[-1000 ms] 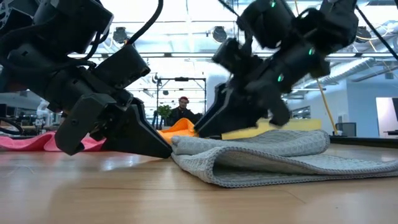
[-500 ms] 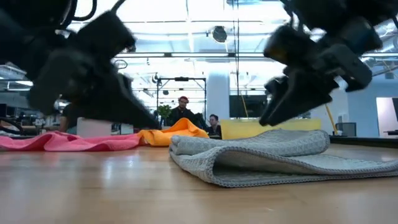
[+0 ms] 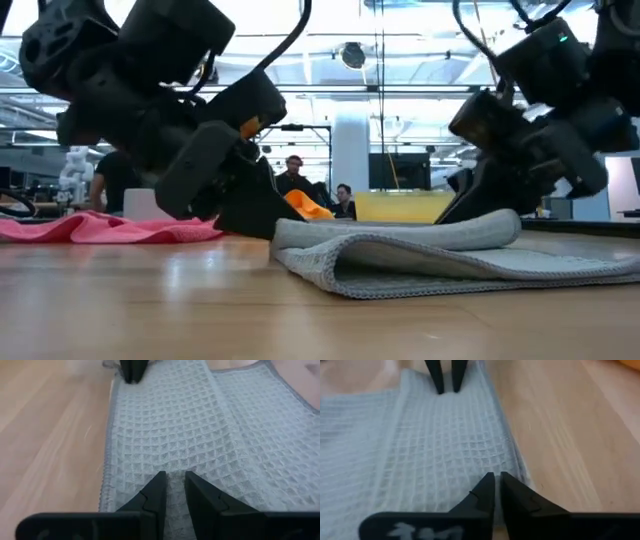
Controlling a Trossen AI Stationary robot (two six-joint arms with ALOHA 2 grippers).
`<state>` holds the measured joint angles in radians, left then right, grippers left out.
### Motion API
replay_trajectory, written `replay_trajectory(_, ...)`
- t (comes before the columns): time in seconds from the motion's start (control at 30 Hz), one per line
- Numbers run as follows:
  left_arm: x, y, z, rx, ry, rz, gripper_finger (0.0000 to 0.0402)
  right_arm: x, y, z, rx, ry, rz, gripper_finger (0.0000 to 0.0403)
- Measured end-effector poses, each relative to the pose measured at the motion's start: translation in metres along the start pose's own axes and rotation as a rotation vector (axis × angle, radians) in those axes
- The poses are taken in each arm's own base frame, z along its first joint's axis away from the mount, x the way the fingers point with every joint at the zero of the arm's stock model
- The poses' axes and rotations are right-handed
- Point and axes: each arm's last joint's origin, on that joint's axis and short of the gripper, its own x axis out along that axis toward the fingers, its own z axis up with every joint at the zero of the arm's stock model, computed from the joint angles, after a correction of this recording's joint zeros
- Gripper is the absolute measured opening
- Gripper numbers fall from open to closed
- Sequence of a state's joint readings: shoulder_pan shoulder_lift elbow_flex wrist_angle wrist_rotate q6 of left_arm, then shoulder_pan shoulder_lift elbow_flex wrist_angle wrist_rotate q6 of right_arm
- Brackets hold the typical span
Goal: Fold microfiber towels
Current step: Fold the gray kitchen towel
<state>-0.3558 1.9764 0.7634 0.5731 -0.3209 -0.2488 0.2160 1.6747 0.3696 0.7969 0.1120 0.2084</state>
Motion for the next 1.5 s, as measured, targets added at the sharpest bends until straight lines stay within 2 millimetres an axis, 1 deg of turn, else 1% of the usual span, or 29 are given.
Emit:
replay_trajectory(0.03,-0.002,-0.001,0.001,0.001,0.007,0.003,0.0076,0.002,0.0,0.0,-0.015,-0.002,-0.02,0.0015)
replay_trajectory(0.13,-0.005,-0.006,0.0,0.012,0.003,0.011,0.0076,0.001,-0.001,0.001,-0.055,-0.014,-0.062,0.0007)
replay_trajectory(0.2,-0.009,-0.009,0.002,0.034,0.004,0.016,0.0076,-0.005,-0.001,0.003,-0.071,-0.026,-0.084,0.0003)
replay_trajectory(0.27,-0.012,-0.012,0.002,0.037,-0.004,0.031,0.0076,-0.011,0.002,0.011,-0.086,-0.074,-0.086,0.0001)
replay_trajectory(0.33,-0.017,-0.015,0.006,0.05,-0.016,0.04,0.0076,-0.015,0.008,0.016,-0.108,-0.099,-0.02,0.0001)
replay_trajectory(0.47,-0.023,-0.017,0.012,0.06,-0.038,0.031,0.0076,-0.021,0.026,0.028,-0.157,-0.216,0.235,0.0008)
replay_trajectory(0.53,-0.024,-0.018,0.018,0.044,-0.072,0.023,0.0076,-0.023,0.032,0.03,-0.206,-0.252,0.283,0.0019)
replay_trajectory(0.63,-0.024,-0.015,0.018,0.05,-0.071,0.036,0.0076,-0.02,0.039,0.034,-0.268,-0.266,0.295,0.0049)
replay_trajectory(0.77,-0.022,-0.007,0.019,0.026,-0.05,0.062,0.0076,-0.004,0.046,0.042,-0.297,-0.238,0.289,0.0107)
replay_trajectory(0.93,-0.017,0.007,0.014,-0.019,0.027,0.106,0.0076,0.031,0.055,0.046,-0.357,-0.117,0.27,0.0173)
replay_trajectory(1.07,-0.015,0.013,0.011,-0.053,0.051,0.12,0.0076,0.05,0.057,0.046,-0.374,-0.025,0.176,0.0209)
replay_trajectory(1.13,-0.014,0.013,0.011,-0.051,0.055,0.118,0.0076,0.054,0.056,0.045,-0.384,0.0,0.152,0.022)
replay_trajectory(1.23,-0.015,0.011,0.01,-0.049,0.053,0.114,0.0076,0.058,0.057,0.045,-0.393,0.015,0.15,0.0227)
replay_trajectory(1.3,-0.015,0.01,0.01,-0.047,0.053,0.11,0.0076,0.058,0.057,0.045,-0.394,0.015,0.133,0.0224)
replay_trajectory(1.5,-0.015,0.008,0.011,-0.046,0.041,0.102,0.0076,0.066,0.051,0.037,-0.387,0.055,0.114,0.0184)
